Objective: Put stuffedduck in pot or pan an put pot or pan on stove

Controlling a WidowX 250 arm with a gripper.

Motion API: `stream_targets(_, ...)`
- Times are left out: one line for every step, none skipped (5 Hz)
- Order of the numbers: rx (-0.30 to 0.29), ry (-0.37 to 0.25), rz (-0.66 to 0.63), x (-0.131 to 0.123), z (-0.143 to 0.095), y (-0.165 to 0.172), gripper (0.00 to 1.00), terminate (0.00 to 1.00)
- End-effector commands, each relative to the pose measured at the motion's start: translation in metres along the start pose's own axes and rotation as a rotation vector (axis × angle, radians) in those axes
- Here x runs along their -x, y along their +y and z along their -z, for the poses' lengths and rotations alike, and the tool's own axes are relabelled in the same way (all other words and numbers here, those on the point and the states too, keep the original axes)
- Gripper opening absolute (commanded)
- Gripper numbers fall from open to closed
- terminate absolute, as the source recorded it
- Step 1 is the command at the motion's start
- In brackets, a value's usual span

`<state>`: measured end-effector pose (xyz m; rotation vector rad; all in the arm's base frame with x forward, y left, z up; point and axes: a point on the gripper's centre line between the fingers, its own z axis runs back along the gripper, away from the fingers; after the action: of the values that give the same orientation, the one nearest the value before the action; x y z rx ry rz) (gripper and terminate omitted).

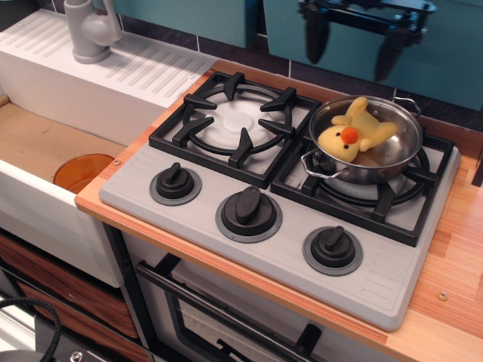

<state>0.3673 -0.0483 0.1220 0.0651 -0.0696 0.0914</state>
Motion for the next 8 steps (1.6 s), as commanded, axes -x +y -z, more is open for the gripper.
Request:
stream_targets(0.037, -0.109, -0.017, 0.01, -0.005, 0.011, 1.0, 0.0)
stream_targets(0.047, -0.124, -0.011, 0.006, 0.004, 0.013, 1.0, 0.0)
stream_targets(0.05, -0.14, 0.0, 0.0, 0.012, 0.018, 1.0, 0.0)
stream_targets(0.059, -0.159, 0.01, -0.002, 0.021, 0.021, 1.0, 0.0)
stream_targets(0.065, -0.158, 0.018, 0.0, 0.024, 0.026, 1.0, 0.0)
stream_targets(0.076, -0.172, 0.012, 0.005, 0.036, 0.026, 1.0, 0.0)
stream_targets(0.083, -0.196, 0.01, 0.01, 0.048, 0.024, 1.0, 0.0)
stream_targets(0.105, -0.213, 0.007, 0.012, 0.06, 0.02, 1.0, 0.0)
